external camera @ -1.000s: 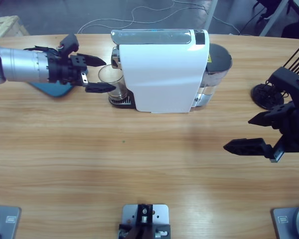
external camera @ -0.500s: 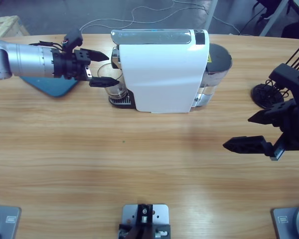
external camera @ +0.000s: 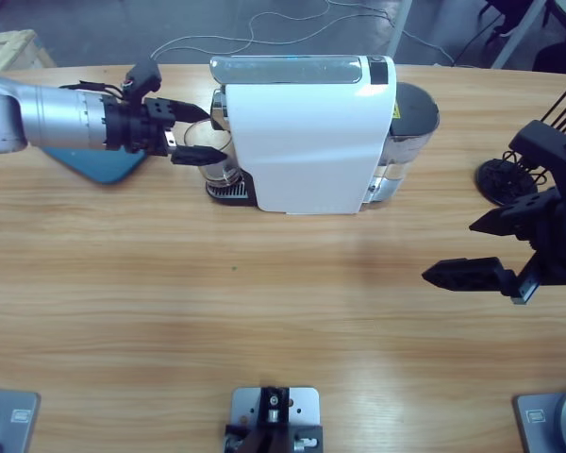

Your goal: Pour coffee

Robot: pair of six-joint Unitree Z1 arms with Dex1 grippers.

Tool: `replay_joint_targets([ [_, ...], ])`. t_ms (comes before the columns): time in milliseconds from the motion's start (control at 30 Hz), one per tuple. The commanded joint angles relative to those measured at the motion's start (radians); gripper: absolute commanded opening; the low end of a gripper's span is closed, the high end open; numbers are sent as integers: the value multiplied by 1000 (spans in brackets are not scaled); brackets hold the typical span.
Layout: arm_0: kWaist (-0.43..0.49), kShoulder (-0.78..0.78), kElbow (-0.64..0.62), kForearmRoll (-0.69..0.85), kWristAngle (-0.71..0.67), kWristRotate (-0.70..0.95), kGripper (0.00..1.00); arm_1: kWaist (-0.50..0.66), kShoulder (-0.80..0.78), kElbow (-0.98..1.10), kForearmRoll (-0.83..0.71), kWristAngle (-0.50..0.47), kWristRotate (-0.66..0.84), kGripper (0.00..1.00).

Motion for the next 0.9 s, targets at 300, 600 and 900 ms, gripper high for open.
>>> replay_joint_targets([
  [300,-14,70,4,-60,-20,-16,0,-10,3,17,13,2,-15,1000],
  [600,-2,8,43,-59,17,-14,0,-10,-17,19,28,0,-15,1000],
  [900,172,-192,136,-59,94,-60,0,-10,-56,-18,56,-2,-15,1000],
])
